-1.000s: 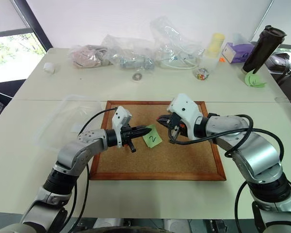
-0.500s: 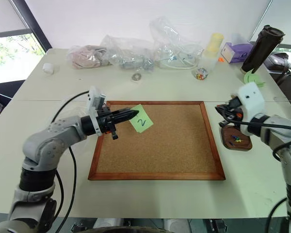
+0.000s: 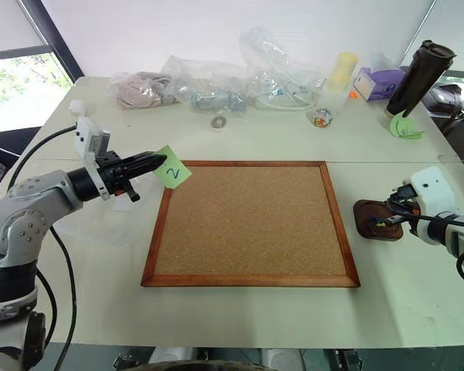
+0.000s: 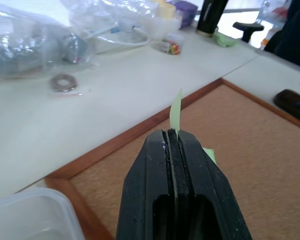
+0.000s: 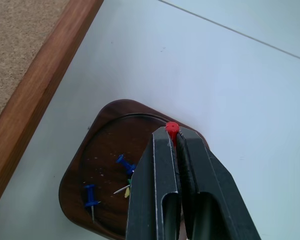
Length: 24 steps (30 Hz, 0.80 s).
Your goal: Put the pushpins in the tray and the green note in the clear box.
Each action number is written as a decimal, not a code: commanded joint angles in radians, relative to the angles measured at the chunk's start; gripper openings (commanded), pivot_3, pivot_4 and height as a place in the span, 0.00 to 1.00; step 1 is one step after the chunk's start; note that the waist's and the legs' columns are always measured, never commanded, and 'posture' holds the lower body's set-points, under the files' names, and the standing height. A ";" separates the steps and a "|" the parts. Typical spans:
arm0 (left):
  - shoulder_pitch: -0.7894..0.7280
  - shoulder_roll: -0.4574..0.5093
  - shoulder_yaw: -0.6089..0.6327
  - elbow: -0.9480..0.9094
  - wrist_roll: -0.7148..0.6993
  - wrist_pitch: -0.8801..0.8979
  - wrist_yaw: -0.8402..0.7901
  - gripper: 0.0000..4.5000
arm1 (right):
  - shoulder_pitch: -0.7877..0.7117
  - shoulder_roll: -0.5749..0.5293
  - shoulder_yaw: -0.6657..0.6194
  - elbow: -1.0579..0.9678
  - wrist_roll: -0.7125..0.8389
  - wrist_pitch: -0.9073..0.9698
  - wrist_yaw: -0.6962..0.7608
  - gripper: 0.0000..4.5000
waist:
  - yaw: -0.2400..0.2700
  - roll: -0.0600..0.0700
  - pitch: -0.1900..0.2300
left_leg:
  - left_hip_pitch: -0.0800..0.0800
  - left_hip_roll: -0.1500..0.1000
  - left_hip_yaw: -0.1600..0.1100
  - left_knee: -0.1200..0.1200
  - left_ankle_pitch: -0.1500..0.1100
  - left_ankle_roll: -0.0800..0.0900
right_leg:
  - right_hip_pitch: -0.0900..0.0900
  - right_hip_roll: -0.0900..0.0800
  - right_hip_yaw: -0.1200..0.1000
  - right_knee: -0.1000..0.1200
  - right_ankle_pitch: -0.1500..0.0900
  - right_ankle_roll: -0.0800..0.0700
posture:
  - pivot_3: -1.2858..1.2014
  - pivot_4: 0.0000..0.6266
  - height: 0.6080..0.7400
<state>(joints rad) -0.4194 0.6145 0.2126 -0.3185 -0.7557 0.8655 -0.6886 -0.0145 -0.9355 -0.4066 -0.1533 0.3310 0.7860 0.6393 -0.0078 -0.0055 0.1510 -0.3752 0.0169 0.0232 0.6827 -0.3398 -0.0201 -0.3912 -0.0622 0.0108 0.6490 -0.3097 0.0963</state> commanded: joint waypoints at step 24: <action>0.021 -0.042 -0.229 -0.069 -0.056 0.014 -0.124 0.00 | -0.043 0.059 0.022 0.005 -0.010 -0.020 -0.038 0.99 | -0.003 0.000 0.000 | 0.001 0.000 0.001 0.000 0.001 -0.002 | 0.000 0.002 0.002 0.000 0.000 0.000 | 0.52 0.24 1.00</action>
<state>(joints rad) -0.3945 0.5693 -0.0326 -0.3683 -0.8147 0.9011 -0.8139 -0.0450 -0.8742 -0.3599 -0.1165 0.3183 0.7675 0.6065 -0.0112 -0.0052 0.1508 -0.3742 0.0168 0.0240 0.6828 -0.3388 -0.0218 -0.3912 -0.0603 0.0131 0.6495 -0.3096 0.0963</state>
